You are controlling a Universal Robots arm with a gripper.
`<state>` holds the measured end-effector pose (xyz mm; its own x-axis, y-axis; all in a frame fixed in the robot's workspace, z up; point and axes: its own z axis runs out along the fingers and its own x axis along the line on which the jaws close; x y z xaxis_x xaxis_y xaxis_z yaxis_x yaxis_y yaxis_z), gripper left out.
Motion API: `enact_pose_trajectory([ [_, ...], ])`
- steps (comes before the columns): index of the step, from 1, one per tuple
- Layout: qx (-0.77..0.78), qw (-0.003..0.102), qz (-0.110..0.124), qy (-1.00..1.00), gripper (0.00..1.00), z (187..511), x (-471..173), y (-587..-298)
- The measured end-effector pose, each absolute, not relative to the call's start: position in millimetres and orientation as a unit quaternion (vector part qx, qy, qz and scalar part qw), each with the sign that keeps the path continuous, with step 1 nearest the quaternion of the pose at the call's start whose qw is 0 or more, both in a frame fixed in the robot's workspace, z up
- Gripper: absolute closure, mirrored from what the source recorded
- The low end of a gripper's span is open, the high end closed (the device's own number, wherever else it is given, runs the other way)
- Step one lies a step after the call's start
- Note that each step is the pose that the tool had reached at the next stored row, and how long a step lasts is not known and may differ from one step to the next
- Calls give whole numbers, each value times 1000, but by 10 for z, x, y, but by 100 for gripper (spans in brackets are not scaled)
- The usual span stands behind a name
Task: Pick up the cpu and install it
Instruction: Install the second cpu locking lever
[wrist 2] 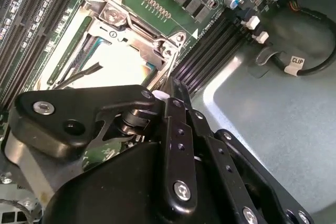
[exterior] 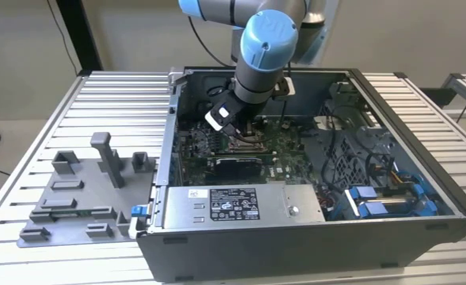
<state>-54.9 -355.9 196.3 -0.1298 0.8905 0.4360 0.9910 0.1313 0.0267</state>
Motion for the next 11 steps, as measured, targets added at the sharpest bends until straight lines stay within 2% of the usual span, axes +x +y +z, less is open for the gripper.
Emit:
enact_pose_trajectory([
  [11, -640, 160, -157, -735, 100, 1949, -501, -3559],
])
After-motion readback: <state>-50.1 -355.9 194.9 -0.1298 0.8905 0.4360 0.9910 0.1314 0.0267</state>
